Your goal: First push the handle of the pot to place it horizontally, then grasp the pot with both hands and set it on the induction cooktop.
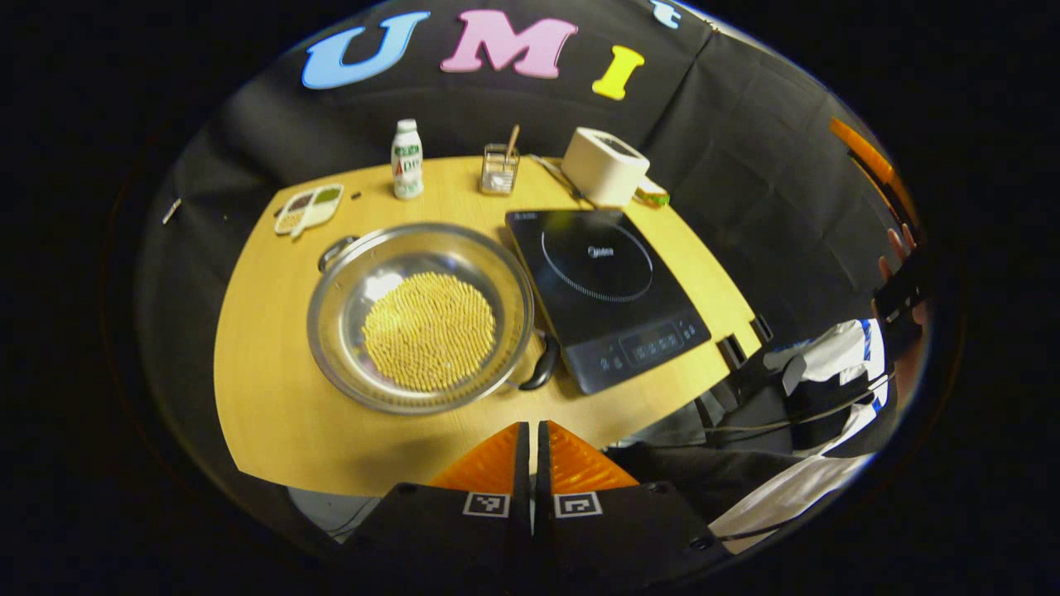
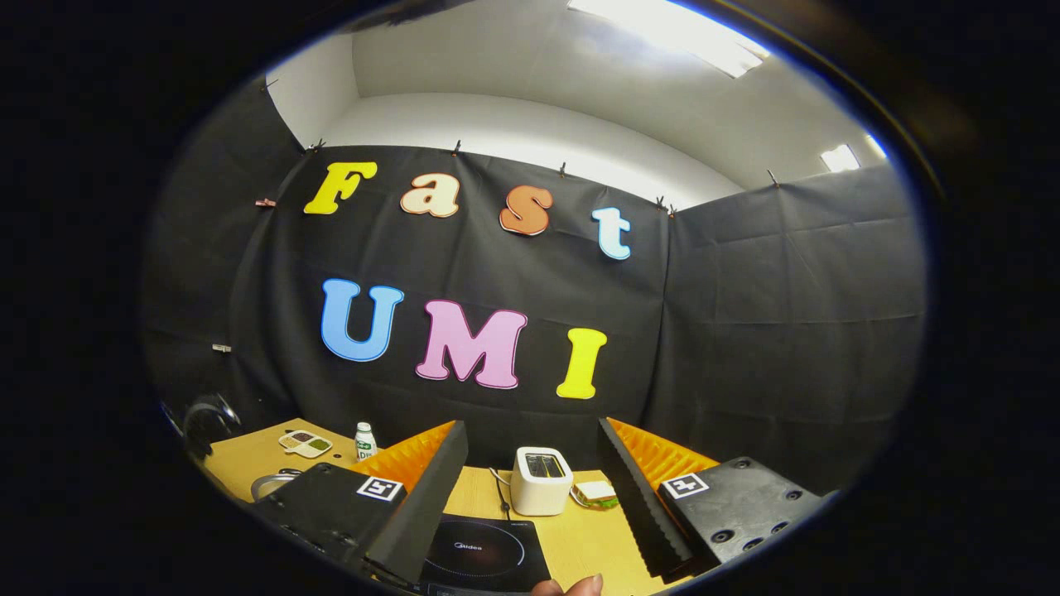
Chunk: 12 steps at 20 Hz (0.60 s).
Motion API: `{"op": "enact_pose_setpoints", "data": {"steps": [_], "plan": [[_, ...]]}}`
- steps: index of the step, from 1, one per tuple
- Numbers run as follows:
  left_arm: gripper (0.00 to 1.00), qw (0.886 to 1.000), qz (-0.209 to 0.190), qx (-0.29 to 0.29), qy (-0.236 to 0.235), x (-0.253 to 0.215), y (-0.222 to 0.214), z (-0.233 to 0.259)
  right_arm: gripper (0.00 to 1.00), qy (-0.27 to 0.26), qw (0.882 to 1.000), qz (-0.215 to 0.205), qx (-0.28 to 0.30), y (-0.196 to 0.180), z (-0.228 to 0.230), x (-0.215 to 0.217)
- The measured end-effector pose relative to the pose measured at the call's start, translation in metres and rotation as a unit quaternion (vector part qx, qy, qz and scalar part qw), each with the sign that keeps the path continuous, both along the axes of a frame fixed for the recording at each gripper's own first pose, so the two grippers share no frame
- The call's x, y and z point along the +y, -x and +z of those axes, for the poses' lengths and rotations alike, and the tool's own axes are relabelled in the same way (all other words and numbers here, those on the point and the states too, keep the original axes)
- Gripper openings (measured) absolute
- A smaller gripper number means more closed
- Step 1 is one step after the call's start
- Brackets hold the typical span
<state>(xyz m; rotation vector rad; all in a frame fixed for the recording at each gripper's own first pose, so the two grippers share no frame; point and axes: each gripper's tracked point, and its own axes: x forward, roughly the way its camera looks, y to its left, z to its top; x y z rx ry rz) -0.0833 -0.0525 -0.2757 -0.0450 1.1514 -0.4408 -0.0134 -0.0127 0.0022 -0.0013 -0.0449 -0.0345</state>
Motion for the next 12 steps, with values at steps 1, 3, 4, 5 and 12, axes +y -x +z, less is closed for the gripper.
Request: {"op": "enact_pose_setpoints", "data": {"steps": [1,3,4,5,12], "plan": [[0.05,1.0,-0.005,0.023,-0.007,-0.001,0.003,-0.013,0.98,0.001,1.0,-0.002,0.001,0.001,-0.001,-0.002],[0.06,0.998,-0.015,0.051,-0.021,0.001,0.003,-0.032,0.98,0.004,1.0,-0.007,0.005,0.002,-0.003,-0.006],[0.05,0.997,-0.021,0.063,-0.029,0.002,0.001,-0.041,0.98,0.005,1.0,-0.01,0.007,0.003,-0.004,-0.009],[0.05,0.996,-0.027,0.073,-0.037,0.002,0.0,-0.05,0.98,0.006,1.0,-0.013,0.009,0.004,-0.006,-0.011],[0.05,0.989,-0.043,0.101,-0.102,0.004,-0.034,-0.088,0.98,0.009,0.999,-0.026,0.02,0.011,-0.014,-0.029]]}}
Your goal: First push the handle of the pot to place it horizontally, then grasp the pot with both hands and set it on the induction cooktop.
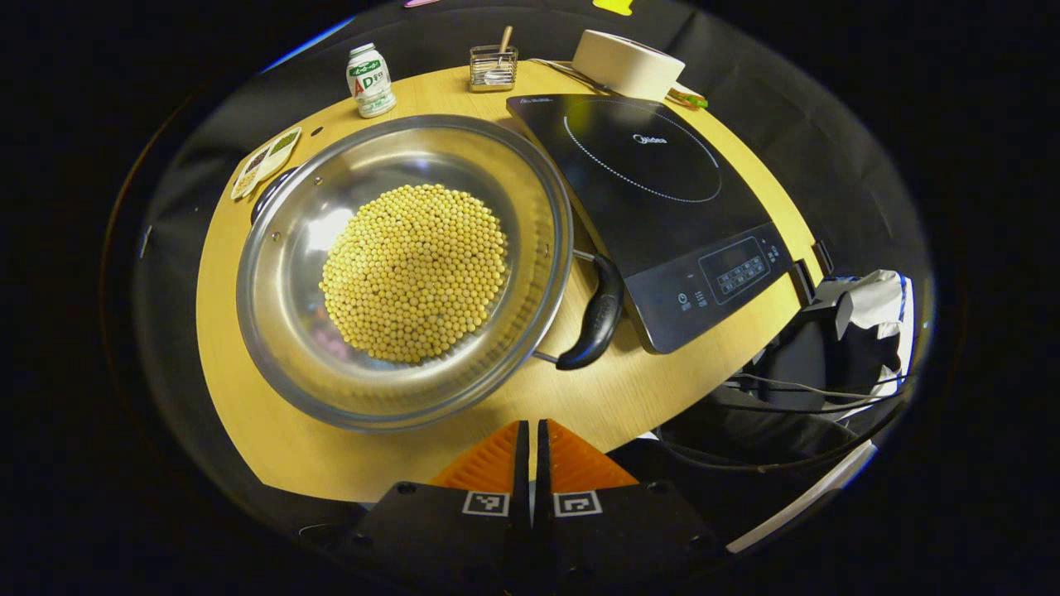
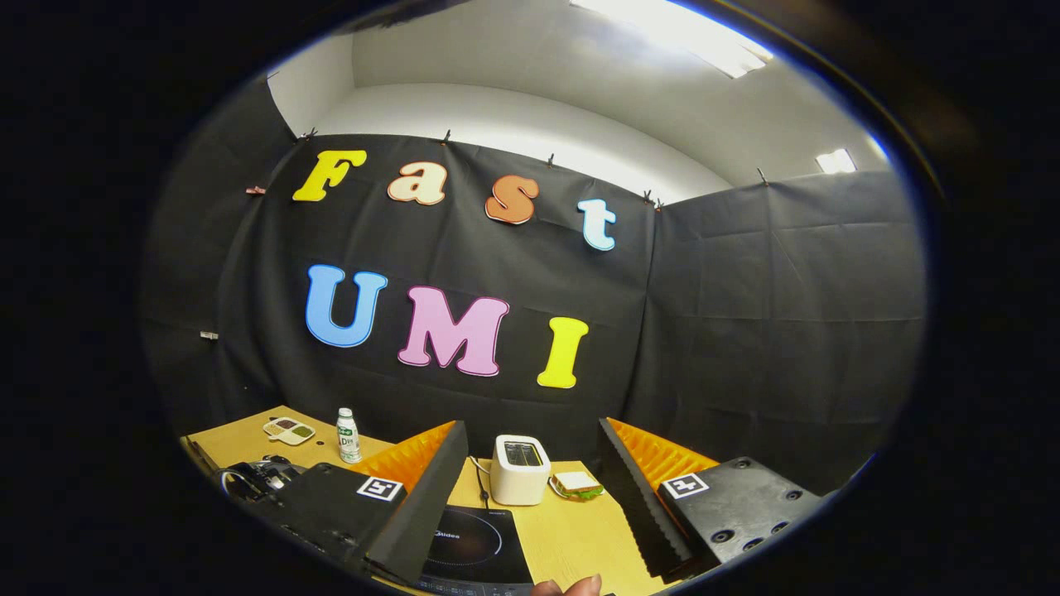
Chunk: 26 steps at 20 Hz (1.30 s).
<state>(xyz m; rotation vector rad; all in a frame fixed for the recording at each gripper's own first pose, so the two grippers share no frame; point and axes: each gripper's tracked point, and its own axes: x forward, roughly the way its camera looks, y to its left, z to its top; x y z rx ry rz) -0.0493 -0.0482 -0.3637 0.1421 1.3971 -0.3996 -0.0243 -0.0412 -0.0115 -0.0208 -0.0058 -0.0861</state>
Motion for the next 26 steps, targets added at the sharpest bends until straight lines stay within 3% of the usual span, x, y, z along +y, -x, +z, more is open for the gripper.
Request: {"op": "enact_pose_setpoints", "data": {"steps": [7,15,26], "plan": [[0.05,0.999,0.035,0.009,0.023,-0.023,-0.02,-0.003,0.98,0.003,1.0,-0.005,0.013,0.0,-0.01,-0.012],[0.05,1.0,0.025,-0.002,0.01,-0.038,-0.038,-0.003,0.98,0.011,1.0,0.0,0.02,-0.002,-0.016,-0.014],[0.05,0.998,0.051,-0.011,0.033,-0.063,-0.079,-0.004,0.98,0.009,1.0,-0.007,0.022,0.001,-0.015,-0.019]]}}
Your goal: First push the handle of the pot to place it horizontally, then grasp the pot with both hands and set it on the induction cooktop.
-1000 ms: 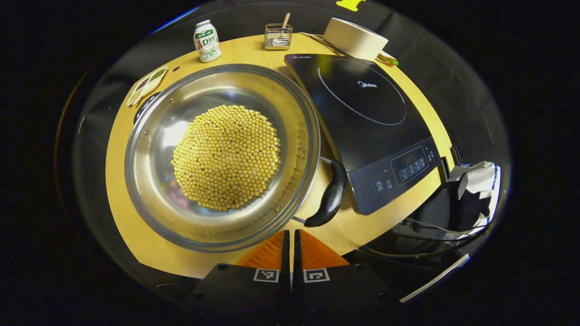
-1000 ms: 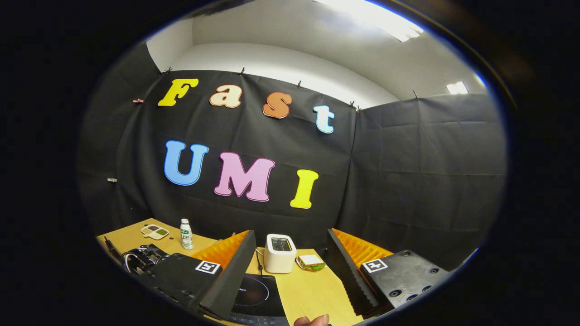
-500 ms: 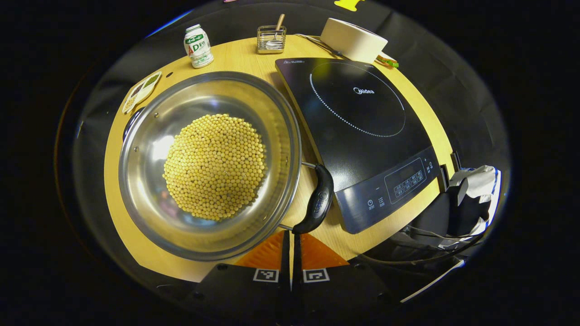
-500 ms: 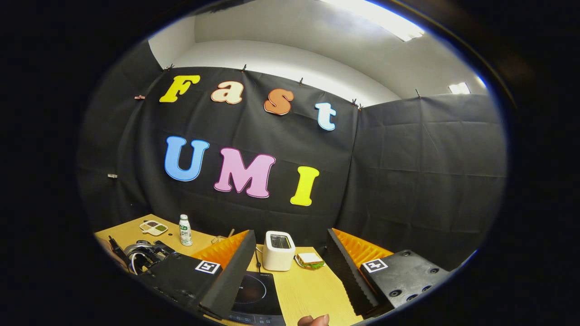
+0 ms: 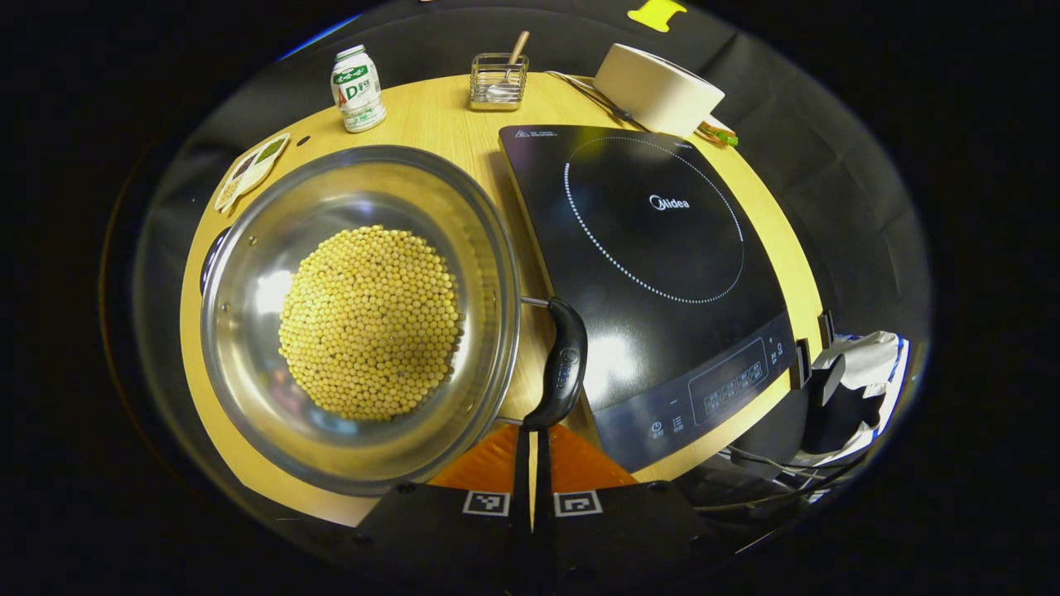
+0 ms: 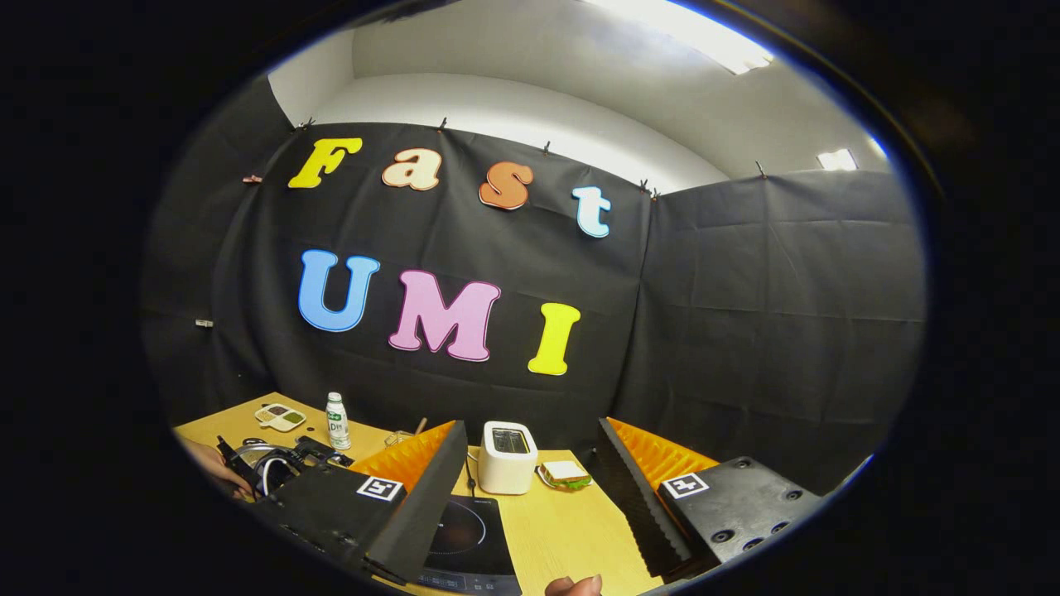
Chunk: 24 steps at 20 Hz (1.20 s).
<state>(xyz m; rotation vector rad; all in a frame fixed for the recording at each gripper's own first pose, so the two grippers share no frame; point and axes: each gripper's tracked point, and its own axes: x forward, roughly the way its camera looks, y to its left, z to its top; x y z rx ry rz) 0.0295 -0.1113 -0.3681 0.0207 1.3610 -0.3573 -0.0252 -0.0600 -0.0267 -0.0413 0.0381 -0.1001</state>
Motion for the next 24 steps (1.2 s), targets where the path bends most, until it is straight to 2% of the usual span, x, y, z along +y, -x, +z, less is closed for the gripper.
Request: {"op": "enact_pose_setpoints", "data": {"steps": [11,24], "plan": [[0.05,0.999,0.028,-0.022,0.005,-0.017,-0.049,-0.004,0.98,0.006,1.0,-0.007,0.013,0.007,-0.009,-0.003],[0.05,0.998,0.049,-0.042,0.009,-0.02,-0.096,-0.004,0.97,0.014,1.0,-0.016,0.022,-0.008,-0.015,-0.002]]}}
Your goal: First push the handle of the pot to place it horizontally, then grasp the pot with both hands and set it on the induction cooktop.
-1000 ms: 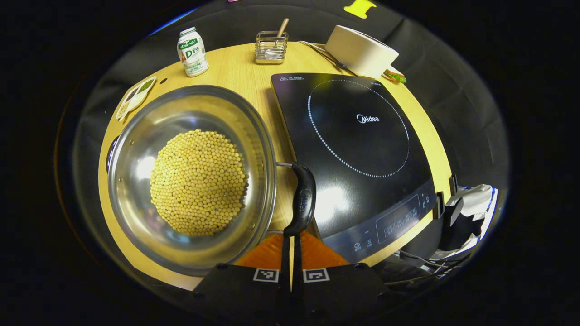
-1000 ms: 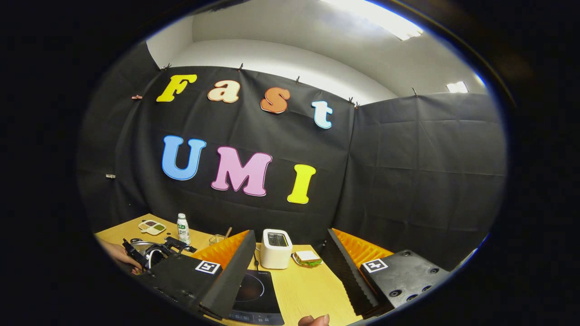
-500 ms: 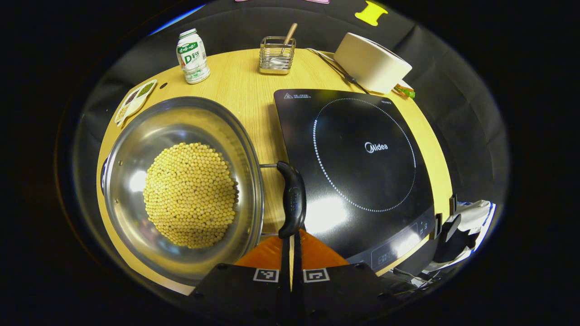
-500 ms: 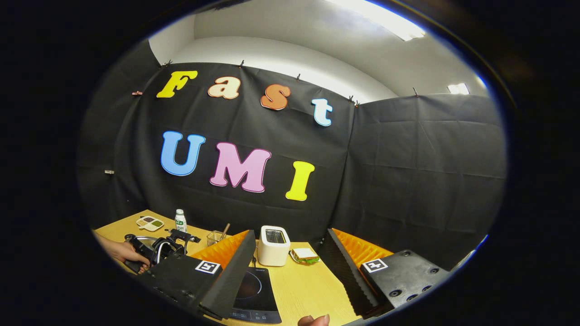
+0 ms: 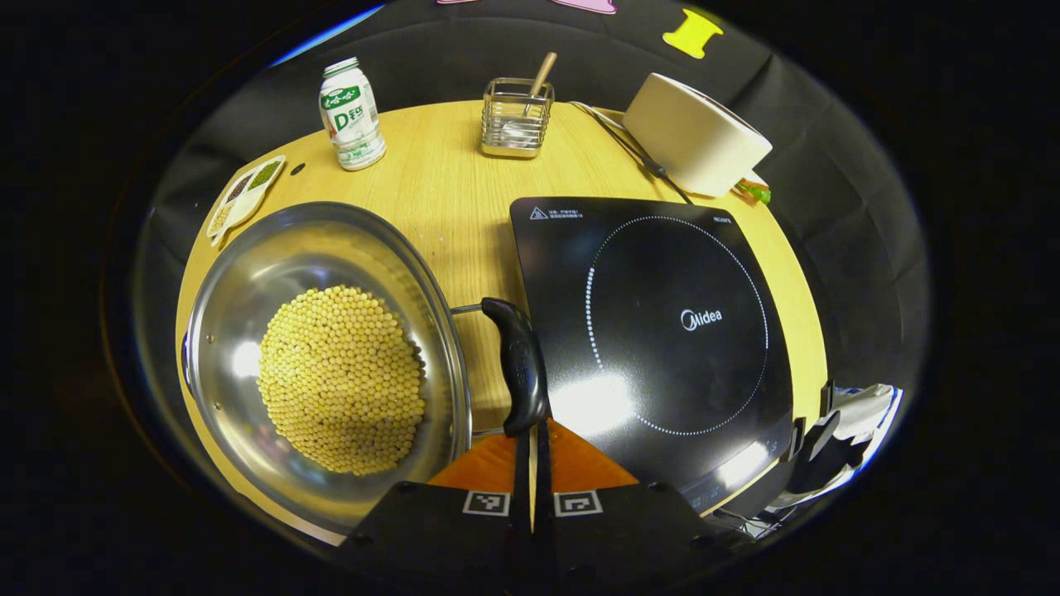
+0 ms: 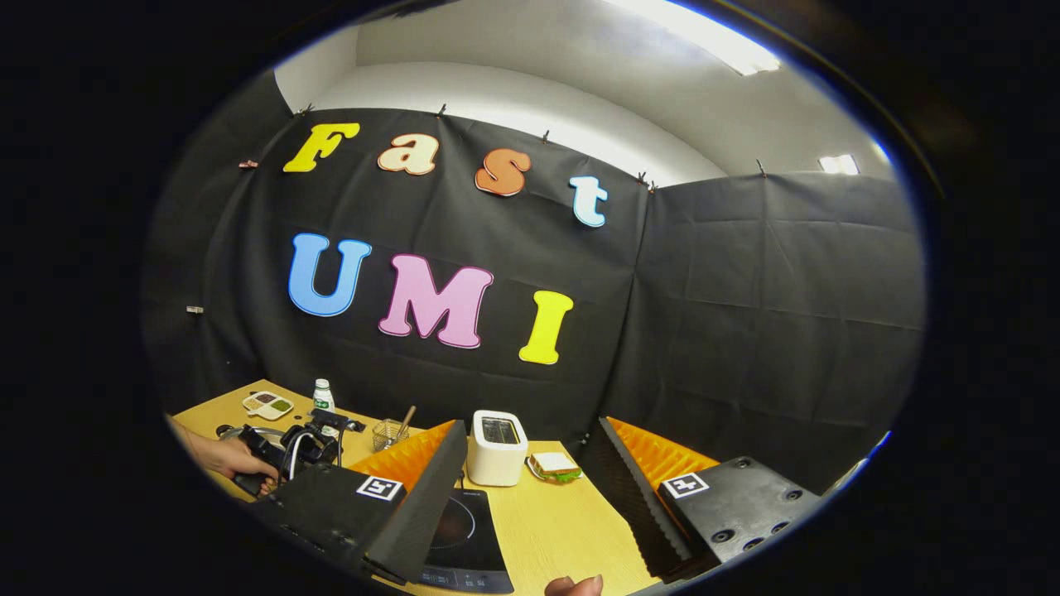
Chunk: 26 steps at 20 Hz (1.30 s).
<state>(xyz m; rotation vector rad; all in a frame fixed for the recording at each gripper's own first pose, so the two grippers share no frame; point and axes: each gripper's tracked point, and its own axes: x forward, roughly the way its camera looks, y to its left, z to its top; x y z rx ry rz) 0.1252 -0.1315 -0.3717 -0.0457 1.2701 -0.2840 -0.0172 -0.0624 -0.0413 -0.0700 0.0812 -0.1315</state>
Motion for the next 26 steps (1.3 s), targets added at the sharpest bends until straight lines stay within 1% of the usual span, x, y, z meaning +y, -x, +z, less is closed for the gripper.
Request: {"op": "enact_pose_setpoints", "data": {"steps": [2,5,8,9,10,11,12,13,14,16,17,18,19,21,23,26], "plan": [[0.05,1.0,-0.007,-0.004,0.003,0.0,0.004,0.003,0.98,0.001,1.0,-0.003,0.002,-0.004,-0.001,0.001],[0.05,0.999,-0.027,-0.017,0.028,-0.006,0.02,0.016,0.98,-0.009,1.0,0.005,0.01,-0.01,-0.007,0.008],[0.05,0.996,-0.046,-0.068,0.024,0.006,0.032,0.033,0.97,-0.024,0.999,0.018,0.017,-0.015,-0.013,0.019],[0.05,0.995,-0.046,-0.086,0.027,0.011,0.035,0.041,0.98,-0.027,0.999,0.024,0.019,-0.018,-0.014,0.024],[0.04,0.993,-0.045,-0.103,0.031,0.016,0.039,0.049,0.96,-0.027,0.999,0.029,0.02,-0.02,-0.014,0.029],[0.16,0.991,-0.043,-0.117,0.037,0.021,0.042,0.058,0.96,-0.027,0.999,0.037,0.02,-0.021,-0.016,0.036],[0.24,0.99,-0.039,-0.131,0.042,0.029,0.046,0.066,0.98,-0.027,0.998,0.047,0.019,-0.022,-0.016,0.044],[0.28,0.987,-0.034,-0.148,0.045,0.038,0.048,0.076,0.98,-0.027,0.998,0.06,0.017,-0.024,-0.017,0.053],[0.37,0.985,-0.028,-0.164,0.048,0.048,0.05,0.084,0.98,-0.026,0.997,0.07,0.019,-0.025,-0.02,0.061],[0.59,0.979,-0.021,-0.196,0.053,0.071,0.054,0.102,0.98,-0.025,0.995,0.091,0.03,-0.029,-0.031,0.077],[0.76,0.976,-0.017,-0.211,0.053,0.083,0.055,0.11,0.98,-0.028,0.994,0.103,0.038,-0.03,-0.036,0.089],[0.85,0.972,-0.009,-0.229,0.047,0.098,0.055,0.113,0.98,-0.032,0.992,0.117,0.044,-0.032,-0.041,0.1],[0.96,0.97,0.0,-0.24,0.04,0.116,0.057,0.119,0.98,-0.034,0.989,0.133,0.05,-0.035,-0.046,0.113],[0.95,0.965,0.015,-0.259,0.033,0.146,0.058,0.127,0.98,-0.036,0.985,0.161,0.058,-0.041,-0.057,0.136],[0.94,0.964,0.029,-0.262,0.03,0.175,0.06,0.126,0.98,-0.045,0.979,0.186,0.065,-0.047,-0.068,0.158],[0.93,0.964,0.049,-0.262,-0.008,0.227,0.054,0.113,0.98,-0.044,0.972,0.213,0.091,-0.061,-0.093,0.191]]}}
